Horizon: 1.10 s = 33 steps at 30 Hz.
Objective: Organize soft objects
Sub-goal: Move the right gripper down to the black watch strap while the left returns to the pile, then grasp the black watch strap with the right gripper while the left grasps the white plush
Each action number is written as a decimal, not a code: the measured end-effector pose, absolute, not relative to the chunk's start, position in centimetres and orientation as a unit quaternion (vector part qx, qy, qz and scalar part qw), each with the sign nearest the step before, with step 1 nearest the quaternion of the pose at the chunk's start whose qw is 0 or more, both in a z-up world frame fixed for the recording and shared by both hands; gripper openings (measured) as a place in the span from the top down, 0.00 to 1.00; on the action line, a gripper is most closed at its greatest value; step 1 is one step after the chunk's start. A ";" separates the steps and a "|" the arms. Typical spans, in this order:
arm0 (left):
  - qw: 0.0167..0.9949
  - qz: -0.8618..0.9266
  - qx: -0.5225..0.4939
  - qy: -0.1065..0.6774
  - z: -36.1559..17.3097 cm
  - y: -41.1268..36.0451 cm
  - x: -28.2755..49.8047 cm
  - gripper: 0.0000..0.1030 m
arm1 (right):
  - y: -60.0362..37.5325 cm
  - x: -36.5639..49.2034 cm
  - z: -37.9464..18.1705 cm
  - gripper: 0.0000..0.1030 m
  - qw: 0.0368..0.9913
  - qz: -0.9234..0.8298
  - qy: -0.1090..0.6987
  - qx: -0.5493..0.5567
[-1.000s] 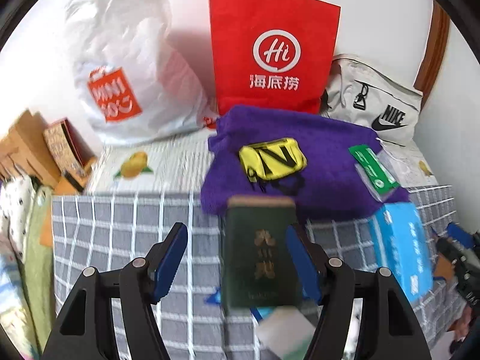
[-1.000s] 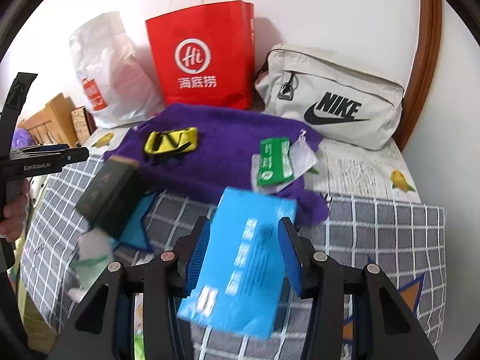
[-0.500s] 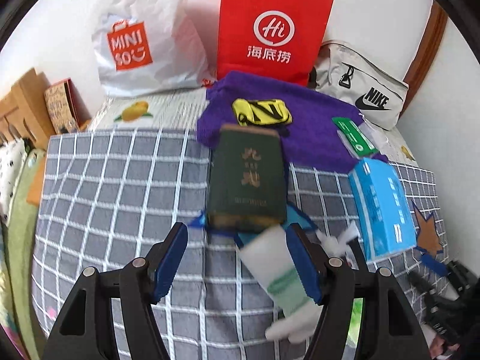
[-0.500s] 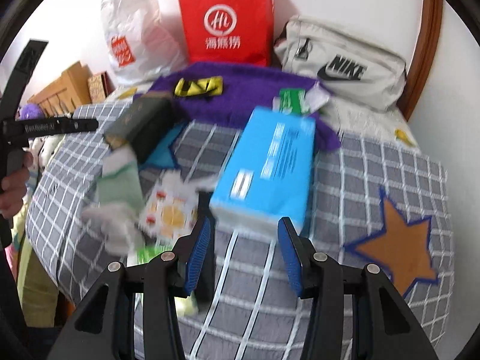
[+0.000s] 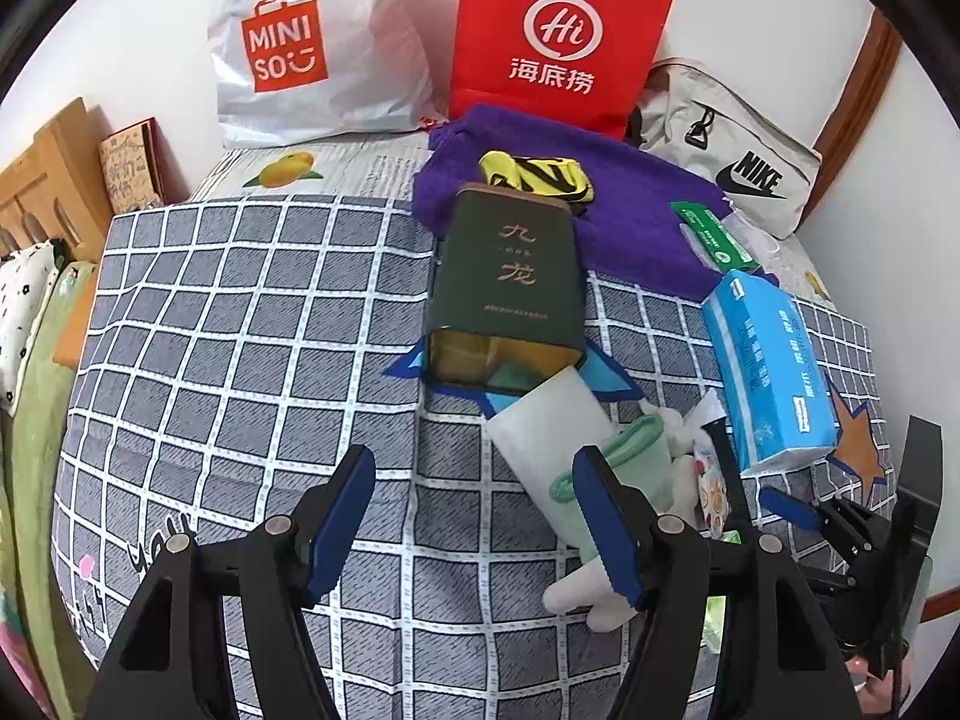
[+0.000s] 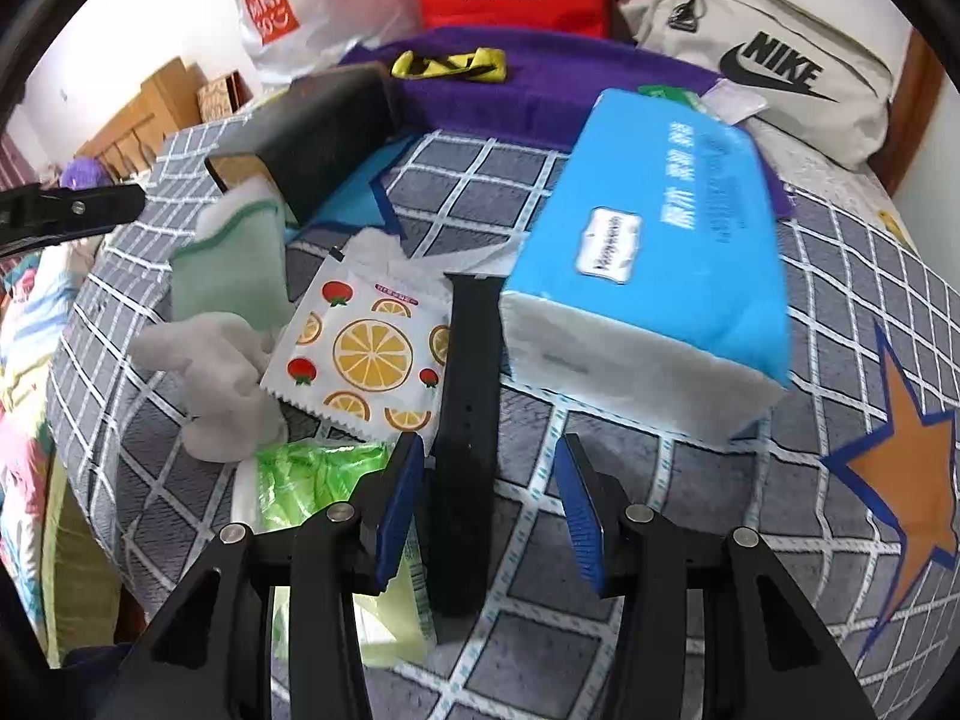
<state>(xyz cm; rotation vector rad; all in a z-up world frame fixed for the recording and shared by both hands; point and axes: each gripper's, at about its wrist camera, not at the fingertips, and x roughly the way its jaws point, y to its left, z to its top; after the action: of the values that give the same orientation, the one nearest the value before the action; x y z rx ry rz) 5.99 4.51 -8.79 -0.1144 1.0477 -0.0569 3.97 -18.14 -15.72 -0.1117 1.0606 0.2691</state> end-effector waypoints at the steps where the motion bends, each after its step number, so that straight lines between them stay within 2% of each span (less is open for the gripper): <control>1: 0.864 -0.026 -0.056 0.500 -8.8 4.6 6.0 0.35 | -17.9 4.0 -15.8 0.55 0.855 0.127 0.500 -0.059; 2: 0.863 -0.025 -0.058 0.501 -8.9 4.8 6.0 0.35 | -17.5 4.1 -16.0 0.55 0.857 0.125 0.495 -0.070; 3: 0.862 -0.023 -0.060 0.502 -8.9 4.9 6.1 0.35 | -17.3 4.1 -16.0 0.59 0.859 0.123 0.491 -0.079; 4: 0.862 -0.022 -0.061 0.503 -9.0 5.0 6.1 0.35 | -17.0 4.1 -16.1 0.74 0.863 0.122 0.483 -0.091; 5: 0.862 -0.022 -0.062 0.504 -9.0 5.0 6.1 0.36 | -16.7 4.0 -16.1 0.79 0.865 0.124 0.476 -0.100; 18: 0.857 -0.040 -0.067 0.509 -9.8 5.0 6.3 0.35 | -17.8 2.6 -15.5 0.80 0.844 0.136 0.505 -0.121; 23: 0.856 -0.045 -0.074 0.510 -9.9 5.3 6.2 0.35 | -18.0 3.3 -15.7 0.75 0.848 0.134 0.503 -0.096; 25: 0.856 -0.045 -0.074 0.510 -9.9 5.5 6.1 0.35 | -17.9 3.5 -15.8 0.80 0.853 0.138 0.493 -0.100; 33: 0.857 -0.061 -0.084 0.504 -9.7 5.7 5.3 0.35 | -18.4 2.5 -14.7 0.81 0.862 0.142 0.477 -0.093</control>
<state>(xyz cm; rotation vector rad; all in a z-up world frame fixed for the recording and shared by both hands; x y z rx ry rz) 5.29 5.68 -9.68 -0.1757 1.0599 -0.1285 2.53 -18.38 -14.75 -0.1947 1.0003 0.2967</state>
